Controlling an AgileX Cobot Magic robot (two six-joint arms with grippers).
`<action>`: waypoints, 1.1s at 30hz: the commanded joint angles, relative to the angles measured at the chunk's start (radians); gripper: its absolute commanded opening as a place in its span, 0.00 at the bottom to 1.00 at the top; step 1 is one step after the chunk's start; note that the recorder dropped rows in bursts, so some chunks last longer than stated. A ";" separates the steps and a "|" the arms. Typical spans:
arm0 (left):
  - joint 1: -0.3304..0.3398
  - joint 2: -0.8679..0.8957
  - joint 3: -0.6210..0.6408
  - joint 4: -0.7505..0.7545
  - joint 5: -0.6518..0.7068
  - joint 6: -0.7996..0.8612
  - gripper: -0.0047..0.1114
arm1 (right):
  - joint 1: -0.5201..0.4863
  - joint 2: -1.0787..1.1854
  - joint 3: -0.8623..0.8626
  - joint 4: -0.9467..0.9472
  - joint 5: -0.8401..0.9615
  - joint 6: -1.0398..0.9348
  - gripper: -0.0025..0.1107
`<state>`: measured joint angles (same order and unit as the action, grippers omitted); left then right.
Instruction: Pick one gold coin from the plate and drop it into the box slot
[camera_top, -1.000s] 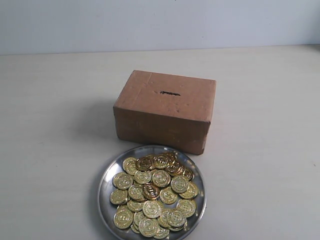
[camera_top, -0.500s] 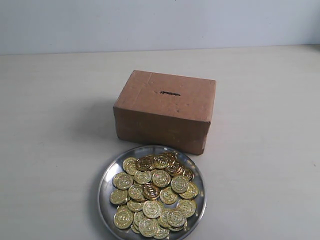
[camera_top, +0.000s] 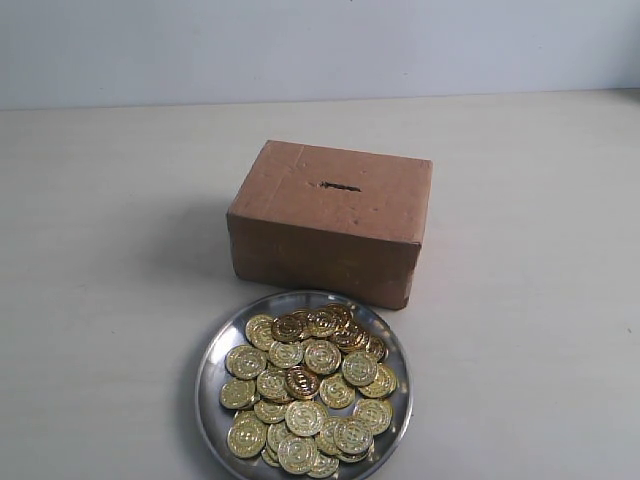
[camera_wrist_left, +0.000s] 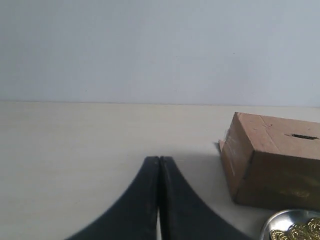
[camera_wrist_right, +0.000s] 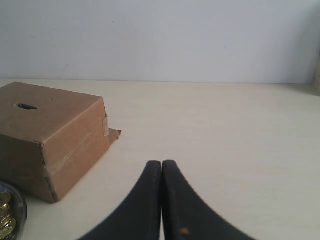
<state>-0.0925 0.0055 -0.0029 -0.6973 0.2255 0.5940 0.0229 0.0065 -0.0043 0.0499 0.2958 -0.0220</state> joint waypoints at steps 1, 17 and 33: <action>0.004 -0.005 0.003 0.013 0.025 0.008 0.04 | 0.000 -0.007 0.004 -0.004 -0.012 0.002 0.02; -0.037 -0.005 0.003 0.452 0.117 -0.486 0.04 | 0.000 -0.007 0.004 -0.004 -0.012 0.002 0.02; -0.035 -0.005 0.003 0.537 0.119 -0.610 0.04 | 0.000 -0.007 0.004 -0.004 -0.012 0.002 0.02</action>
<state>-0.1241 0.0055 -0.0029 -0.1728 0.3436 0.0000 0.0229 0.0065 -0.0043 0.0499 0.2958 -0.0220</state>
